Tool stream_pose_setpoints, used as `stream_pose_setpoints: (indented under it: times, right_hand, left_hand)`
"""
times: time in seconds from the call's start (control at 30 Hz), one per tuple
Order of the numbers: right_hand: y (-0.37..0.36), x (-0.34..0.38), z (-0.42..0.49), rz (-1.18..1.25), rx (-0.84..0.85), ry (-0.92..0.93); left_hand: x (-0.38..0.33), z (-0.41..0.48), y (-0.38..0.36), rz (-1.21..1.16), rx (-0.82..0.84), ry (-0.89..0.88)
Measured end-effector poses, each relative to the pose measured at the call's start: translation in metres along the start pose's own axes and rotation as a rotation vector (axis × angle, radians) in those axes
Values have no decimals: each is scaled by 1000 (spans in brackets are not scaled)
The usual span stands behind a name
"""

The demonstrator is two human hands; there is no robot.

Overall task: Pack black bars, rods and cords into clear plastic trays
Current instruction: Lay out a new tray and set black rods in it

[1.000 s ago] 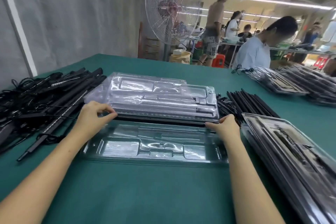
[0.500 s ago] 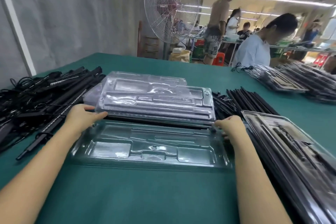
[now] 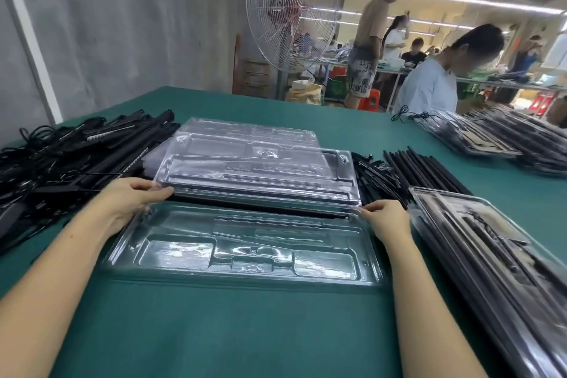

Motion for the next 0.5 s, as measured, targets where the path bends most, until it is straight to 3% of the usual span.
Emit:
stream_pose_setpoints:
  times: [0.37, 0.5]
  right_hand:
    - [-8, 3, -3, 31, 145, -29]
    - [-1, 5, -4, -17, 101, -58]
  left_hand:
    - [-2, -4, 1, 146, -58, -4]
    - [-3, -3, 1, 150, -74, -19]
Point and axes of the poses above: each hand's wrist, its own z-axis towards the middle knuckle, its own y-axis out of the back of the hand, x = y × z, the point moved 9 cm from there along z, towards the middle knuckle, and after that the axes turned 7 degrees about x, right-handed, at the moved point
